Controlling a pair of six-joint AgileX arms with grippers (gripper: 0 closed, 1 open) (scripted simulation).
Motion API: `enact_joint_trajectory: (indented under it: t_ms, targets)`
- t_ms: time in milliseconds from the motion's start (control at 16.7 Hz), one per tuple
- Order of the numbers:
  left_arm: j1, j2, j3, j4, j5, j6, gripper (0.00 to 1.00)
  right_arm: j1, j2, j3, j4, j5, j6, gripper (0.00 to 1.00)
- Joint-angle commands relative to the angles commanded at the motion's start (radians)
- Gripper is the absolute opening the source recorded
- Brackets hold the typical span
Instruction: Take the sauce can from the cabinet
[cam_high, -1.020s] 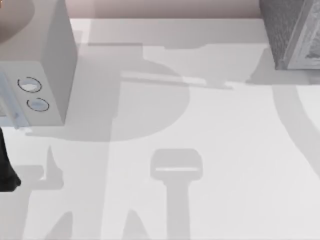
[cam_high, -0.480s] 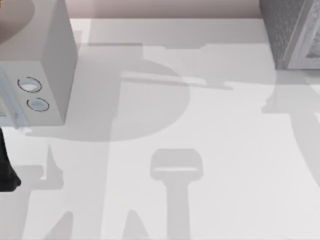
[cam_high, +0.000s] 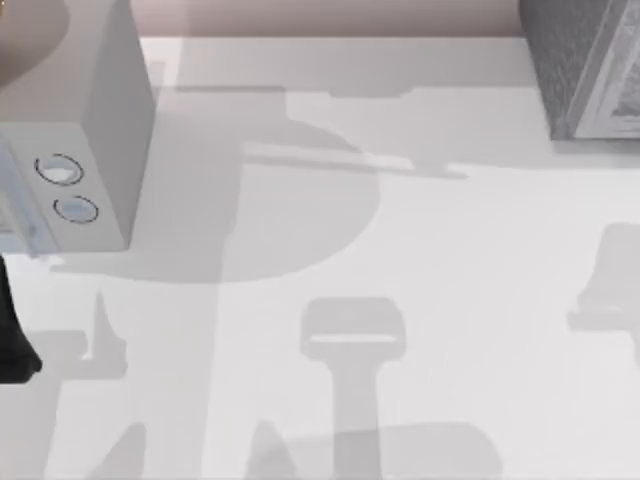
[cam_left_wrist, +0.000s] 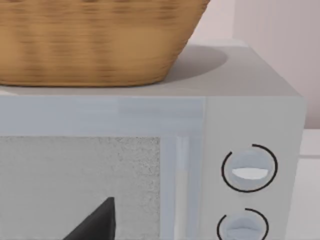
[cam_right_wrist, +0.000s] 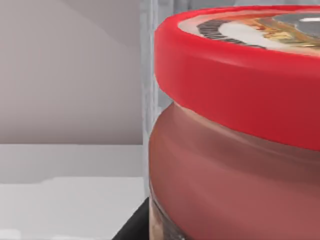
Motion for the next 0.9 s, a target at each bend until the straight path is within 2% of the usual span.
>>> enact_joint_trajectory:
  t_ms: [180, 360, 900]
  targets:
    - [0.0, 0.0, 0.0, 0.0, 0.0, 0.0, 1.0, -0.047, -0.167, -0.244, 0.105, -0.047, -0.003, 0.0]
    - [0.0, 0.0, 0.0, 0.0, 0.0, 0.0, 1.0, -0.082, -0.283, -0.393, 0.176, -0.082, -0.007, 0.0]
    - [0.0, 0.0, 0.0, 0.0, 0.0, 0.0, 1.0, -0.089, -0.314, -0.444, 0.207, -0.096, -0.006, 0.0]
